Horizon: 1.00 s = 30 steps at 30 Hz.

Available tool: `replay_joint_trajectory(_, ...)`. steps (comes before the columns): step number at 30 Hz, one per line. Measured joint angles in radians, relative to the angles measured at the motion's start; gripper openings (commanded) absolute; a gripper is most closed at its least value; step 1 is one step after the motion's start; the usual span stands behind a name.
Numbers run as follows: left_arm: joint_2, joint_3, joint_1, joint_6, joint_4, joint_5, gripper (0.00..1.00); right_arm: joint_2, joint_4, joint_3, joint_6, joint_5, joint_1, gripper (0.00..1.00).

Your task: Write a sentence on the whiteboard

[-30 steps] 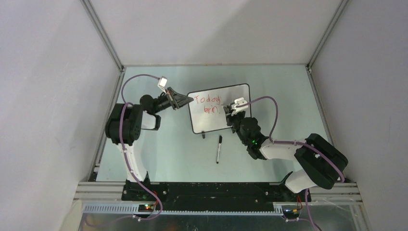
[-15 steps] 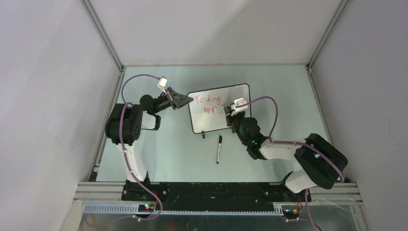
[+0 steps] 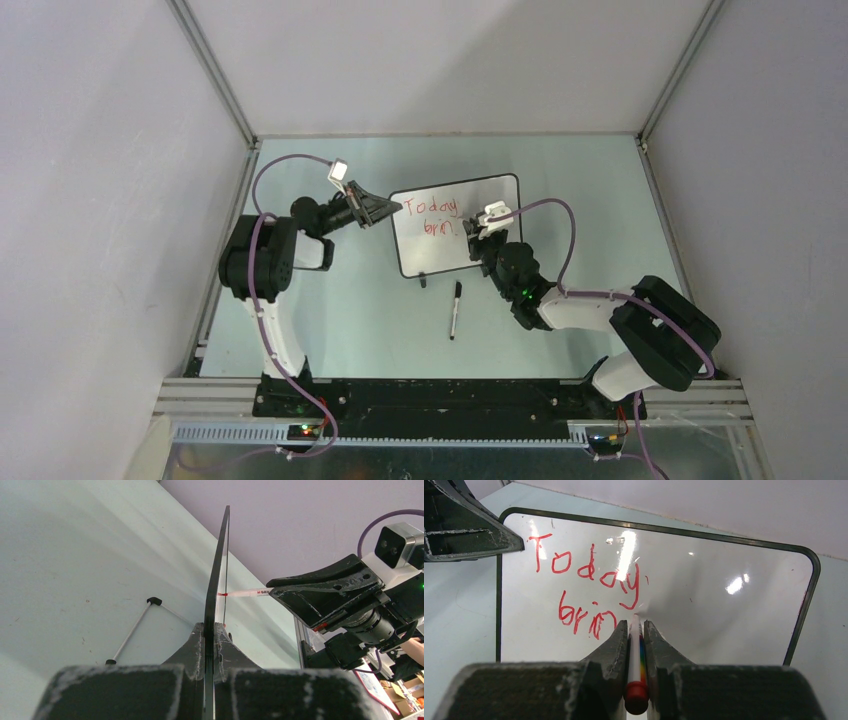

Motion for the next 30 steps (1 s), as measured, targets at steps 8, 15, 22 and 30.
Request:
replay_joint_trajectory(8, 0.0, 0.0, 0.0, 0.0, 0.0, 0.0, 0.0, 0.0, -0.006, 0.003, 0.0, -0.015, 0.0, 0.0)
replay_joint_trajectory(15, 0.0, 0.0, 0.0, 0.0, 0.0, 0.0, 0.0, 0.0, -0.02, 0.008, 0.0, -0.027, 0.0, 0.0)
replay_joint_trajectory(22, 0.0, 0.0, 0.0, 0.0, 0.0, 0.0, 0.0, 0.0, -0.047, 0.012, 0.001, -0.034, 0.01, 0.0)
replay_joint_trajectory(30, 0.0, 0.0, 0.001, 0.0, 0.0, 0.0, 0.0, -0.004, -0.075, 0.013, 0.001, -0.027, 0.019, 0.0)
